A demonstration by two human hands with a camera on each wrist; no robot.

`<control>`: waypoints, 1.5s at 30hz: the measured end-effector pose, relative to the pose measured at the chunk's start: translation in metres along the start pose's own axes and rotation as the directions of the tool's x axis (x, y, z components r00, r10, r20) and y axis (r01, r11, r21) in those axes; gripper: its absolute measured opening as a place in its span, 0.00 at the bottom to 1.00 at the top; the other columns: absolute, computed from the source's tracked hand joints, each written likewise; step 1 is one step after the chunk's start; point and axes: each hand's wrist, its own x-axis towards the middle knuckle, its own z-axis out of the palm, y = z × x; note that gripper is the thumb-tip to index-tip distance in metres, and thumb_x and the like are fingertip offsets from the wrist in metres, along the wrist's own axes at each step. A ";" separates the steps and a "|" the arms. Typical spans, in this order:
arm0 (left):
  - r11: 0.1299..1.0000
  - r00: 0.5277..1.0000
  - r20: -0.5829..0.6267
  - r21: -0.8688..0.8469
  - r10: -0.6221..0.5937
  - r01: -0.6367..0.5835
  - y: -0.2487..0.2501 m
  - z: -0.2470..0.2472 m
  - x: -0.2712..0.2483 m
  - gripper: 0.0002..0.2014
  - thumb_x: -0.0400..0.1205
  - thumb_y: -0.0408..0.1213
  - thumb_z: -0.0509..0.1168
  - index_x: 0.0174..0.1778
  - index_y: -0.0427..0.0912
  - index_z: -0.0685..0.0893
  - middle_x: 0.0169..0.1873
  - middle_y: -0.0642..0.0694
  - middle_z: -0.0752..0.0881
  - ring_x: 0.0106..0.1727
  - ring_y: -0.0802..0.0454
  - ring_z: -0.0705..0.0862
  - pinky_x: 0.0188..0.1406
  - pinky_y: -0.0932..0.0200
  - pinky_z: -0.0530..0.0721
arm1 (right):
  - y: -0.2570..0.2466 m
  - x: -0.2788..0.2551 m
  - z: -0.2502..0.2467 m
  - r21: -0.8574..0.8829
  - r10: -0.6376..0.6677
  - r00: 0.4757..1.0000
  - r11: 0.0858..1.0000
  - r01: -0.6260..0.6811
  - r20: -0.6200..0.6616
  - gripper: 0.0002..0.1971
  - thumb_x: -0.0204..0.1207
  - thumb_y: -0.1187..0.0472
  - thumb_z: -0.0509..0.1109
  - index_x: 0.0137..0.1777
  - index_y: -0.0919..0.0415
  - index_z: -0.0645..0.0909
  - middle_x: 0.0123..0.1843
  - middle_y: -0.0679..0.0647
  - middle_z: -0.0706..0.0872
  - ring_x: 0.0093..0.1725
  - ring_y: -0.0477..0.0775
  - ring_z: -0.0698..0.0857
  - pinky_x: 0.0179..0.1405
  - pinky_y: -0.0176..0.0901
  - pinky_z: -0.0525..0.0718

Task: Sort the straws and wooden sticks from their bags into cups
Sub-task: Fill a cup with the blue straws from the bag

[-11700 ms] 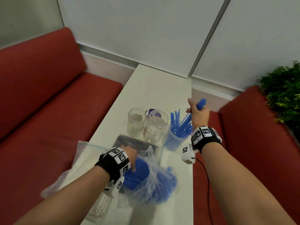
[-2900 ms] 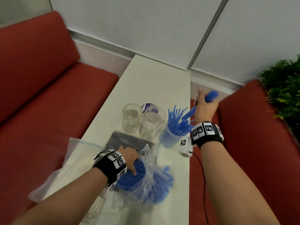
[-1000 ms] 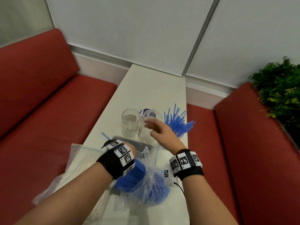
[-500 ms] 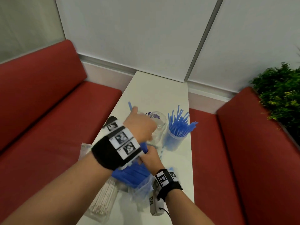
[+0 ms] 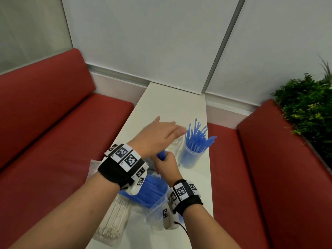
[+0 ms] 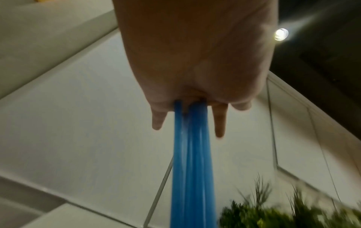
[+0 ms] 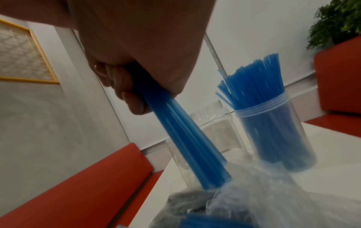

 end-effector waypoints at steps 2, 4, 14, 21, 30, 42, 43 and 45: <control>0.921 0.979 -0.204 -0.386 -0.026 -0.056 -0.009 -0.002 -0.003 0.24 0.86 0.63 0.47 0.73 0.61 0.76 0.71 0.63 0.79 0.74 0.69 0.72 0.80 0.67 0.60 | -0.010 0.001 -0.008 0.000 0.004 0.999 1.000 -0.004 -0.043 0.19 0.82 0.54 0.75 0.32 0.53 0.72 0.22 0.43 0.70 0.22 0.45 0.69 0.25 0.41 0.70; 0.724 0.904 -0.345 -0.687 -0.253 -0.060 -0.021 -0.003 -0.001 0.22 0.88 0.58 0.50 0.71 0.55 0.80 0.67 0.59 0.83 0.71 0.65 0.78 0.77 0.62 0.69 | -0.031 0.004 -0.020 0.087 -0.030 0.996 0.996 0.038 -0.089 0.19 0.82 0.54 0.76 0.32 0.52 0.74 0.21 0.44 0.71 0.20 0.46 0.69 0.24 0.41 0.71; -0.472 0.686 0.699 -0.684 -0.203 0.556 -0.045 0.077 -0.018 0.23 0.88 0.45 0.58 0.65 0.26 0.80 0.62 0.28 0.84 0.62 0.34 0.86 0.59 0.43 0.87 | -0.099 0.005 -0.032 0.446 -0.253 0.965 0.858 0.254 -0.062 0.22 0.80 0.59 0.77 0.28 0.52 0.70 0.23 0.50 0.68 0.21 0.51 0.68 0.24 0.42 0.71; -0.487 0.596 0.781 -0.601 -0.188 0.634 -0.045 0.078 -0.009 0.18 0.86 0.42 0.60 0.33 0.37 0.83 0.25 0.44 0.82 0.19 0.56 0.82 0.12 0.67 0.79 | -0.102 0.001 -0.034 0.411 -0.282 0.959 0.873 0.261 -0.010 0.19 0.80 0.60 0.77 0.30 0.53 0.74 0.25 0.53 0.72 0.24 0.54 0.72 0.31 0.46 0.76; -0.454 0.568 0.812 -0.559 -0.132 0.694 -0.043 0.080 -0.012 0.12 0.77 0.40 0.68 0.32 0.39 0.76 0.22 0.48 0.75 0.11 0.59 0.65 0.04 0.70 0.56 | -0.111 0.004 -0.035 0.425 -0.273 0.961 0.865 0.268 -0.049 0.23 0.82 0.60 0.75 0.28 0.50 0.70 0.23 0.49 0.68 0.21 0.50 0.67 0.25 0.42 0.72; -0.451 0.516 0.832 -0.548 -0.204 0.704 -0.064 0.104 -0.017 0.16 0.85 0.40 0.63 0.33 0.38 0.84 0.20 0.48 0.74 0.10 0.59 0.63 0.05 0.70 0.55 | -0.099 0.003 -0.037 0.351 -0.300 0.953 0.889 0.295 -0.042 0.15 0.80 0.58 0.77 0.33 0.52 0.79 0.27 0.53 0.78 0.29 0.54 0.76 0.37 0.45 0.80; -0.468 0.507 0.829 -0.554 -0.236 0.688 -0.067 0.107 -0.019 0.14 0.85 0.40 0.62 0.36 0.39 0.85 0.21 0.48 0.74 0.11 0.60 0.63 0.06 0.71 0.55 | -0.100 0.006 -0.039 0.366 -0.292 0.956 0.885 0.287 -0.044 0.16 0.80 0.58 0.77 0.32 0.51 0.78 0.27 0.52 0.77 0.28 0.54 0.75 0.35 0.45 0.79; -0.495 0.502 0.822 -0.565 -0.269 0.661 -0.071 0.114 -0.022 0.10 0.84 0.39 0.63 0.42 0.40 0.87 0.23 0.47 0.75 0.12 0.59 0.64 0.06 0.72 0.55 | -0.097 0.010 -0.043 0.357 -0.252 0.967 0.900 0.248 -0.037 0.19 0.80 0.56 0.77 0.30 0.50 0.75 0.26 0.51 0.72 0.25 0.53 0.71 0.31 0.44 0.76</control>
